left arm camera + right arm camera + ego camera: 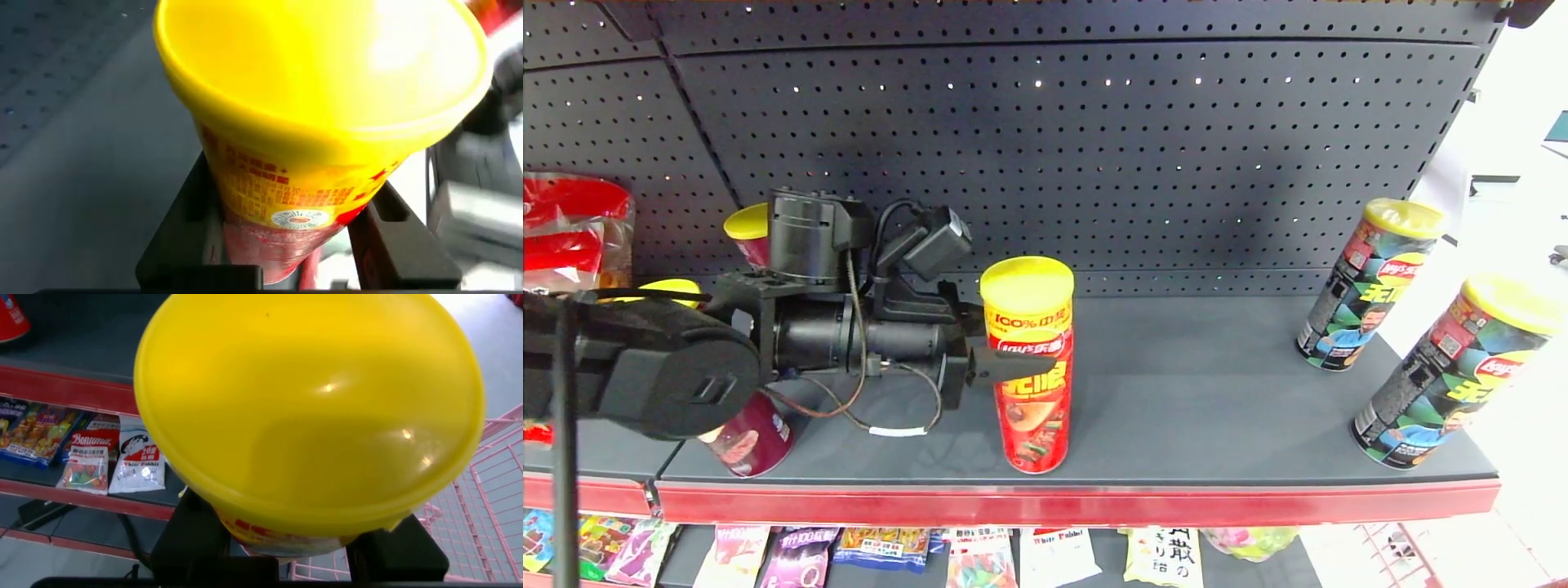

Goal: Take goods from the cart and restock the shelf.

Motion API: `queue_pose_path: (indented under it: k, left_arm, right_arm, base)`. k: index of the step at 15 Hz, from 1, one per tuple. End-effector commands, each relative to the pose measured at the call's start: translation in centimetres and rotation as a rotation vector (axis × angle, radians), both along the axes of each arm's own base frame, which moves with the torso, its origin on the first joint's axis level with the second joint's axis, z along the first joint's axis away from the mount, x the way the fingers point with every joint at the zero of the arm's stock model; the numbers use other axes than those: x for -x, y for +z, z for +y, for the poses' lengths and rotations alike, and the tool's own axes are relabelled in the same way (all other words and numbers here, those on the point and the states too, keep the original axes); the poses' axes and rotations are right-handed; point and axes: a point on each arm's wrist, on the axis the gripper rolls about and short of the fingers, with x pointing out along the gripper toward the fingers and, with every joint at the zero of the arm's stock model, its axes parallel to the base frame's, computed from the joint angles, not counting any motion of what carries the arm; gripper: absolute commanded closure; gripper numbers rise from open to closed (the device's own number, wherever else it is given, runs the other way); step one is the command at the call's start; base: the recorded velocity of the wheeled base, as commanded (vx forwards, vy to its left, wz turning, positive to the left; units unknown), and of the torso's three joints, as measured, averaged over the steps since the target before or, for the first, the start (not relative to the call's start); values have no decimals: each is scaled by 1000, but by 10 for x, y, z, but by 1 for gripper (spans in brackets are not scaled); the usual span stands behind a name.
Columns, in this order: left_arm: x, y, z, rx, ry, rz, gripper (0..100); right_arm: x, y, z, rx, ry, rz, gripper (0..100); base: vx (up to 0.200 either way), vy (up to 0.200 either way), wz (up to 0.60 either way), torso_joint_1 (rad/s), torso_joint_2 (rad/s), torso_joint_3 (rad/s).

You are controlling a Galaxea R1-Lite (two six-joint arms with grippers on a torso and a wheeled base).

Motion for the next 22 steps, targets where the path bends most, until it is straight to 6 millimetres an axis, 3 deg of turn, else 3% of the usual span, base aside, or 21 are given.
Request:
queue_pose_path:
  k: [1,6,10,17,22]
  left_arm:
    - [14,2,4,-8,-18,-24,100]
    - [10,-5,3,-16,-14,-11,100]
    - [-4,-10,-3,9,1,-46,100]
    - [14,-17,4,-5,-18,-13,100]
    - [15,-22,5,-15,-17,3,100]
  right_arm:
    - [-1,-1,0,2,3,8,100]
    - [0,-1,0,0,14,5,100]
    - [-1,-1,0,1,14,9,100]
    - [-1,0,0,1,14,8,100]
    - [-1,0,0,1,14,9,100]
  base:
    - [0,0,0,0,0,0]
    - [0,0,0,0,0,0]
    - [0,0,0,0,0,0]
    - [0,0,0,0,0,0]
    - [0,0,0,0,0,0]
